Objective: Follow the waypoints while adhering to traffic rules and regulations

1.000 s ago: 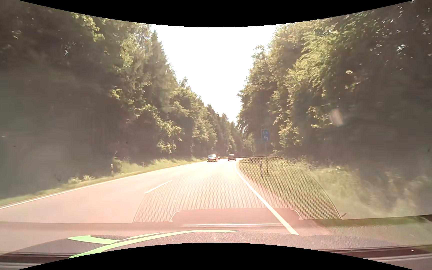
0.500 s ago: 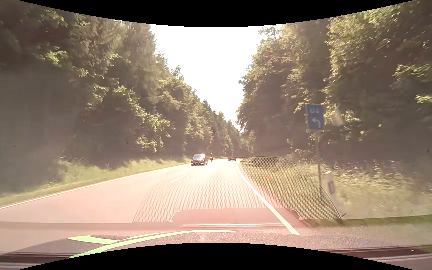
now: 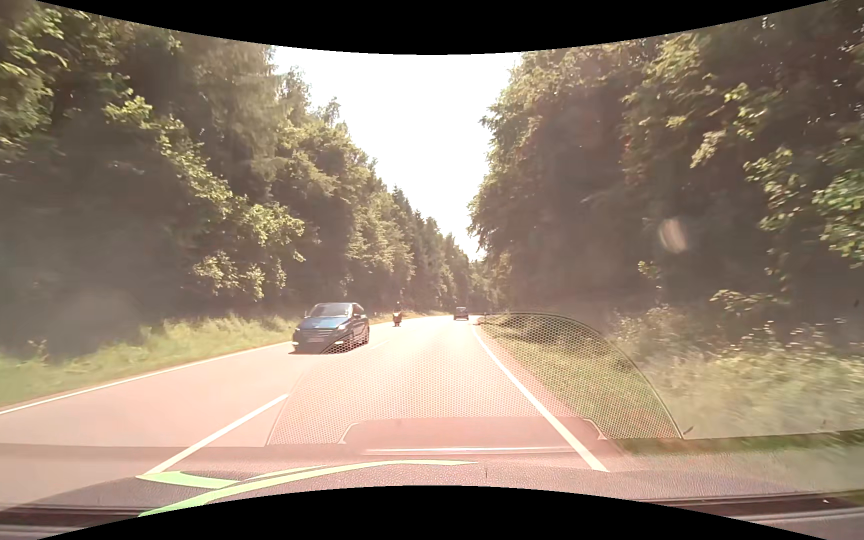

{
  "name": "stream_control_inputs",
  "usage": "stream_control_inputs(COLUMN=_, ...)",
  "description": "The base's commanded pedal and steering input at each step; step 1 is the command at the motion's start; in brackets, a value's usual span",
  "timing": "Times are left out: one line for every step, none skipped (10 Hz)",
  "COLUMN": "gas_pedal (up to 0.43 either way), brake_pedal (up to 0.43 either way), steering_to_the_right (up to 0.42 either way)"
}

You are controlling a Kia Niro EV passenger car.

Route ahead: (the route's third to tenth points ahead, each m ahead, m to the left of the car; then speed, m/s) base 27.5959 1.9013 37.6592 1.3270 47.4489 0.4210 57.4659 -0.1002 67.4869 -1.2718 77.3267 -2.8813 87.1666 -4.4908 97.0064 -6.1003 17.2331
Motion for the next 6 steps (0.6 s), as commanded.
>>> stream_control_inputs(gas_pedal=0.110, brake_pedal=0.000, steering_to_the_right=0.014)
stream_control_inputs(gas_pedal=0.110, brake_pedal=0.000, steering_to_the_right=0.014)
stream_control_inputs(gas_pedal=0.110, brake_pedal=0.000, steering_to_the_right=0.013)
stream_control_inputs(gas_pedal=0.110, brake_pedal=0.000, steering_to_the_right=0.012)
stream_control_inputs(gas_pedal=0.110, brake_pedal=0.000, steering_to_the_right=0.011)
stream_control_inputs(gas_pedal=0.110, brake_pedal=0.000, steering_to_the_right=0.011)
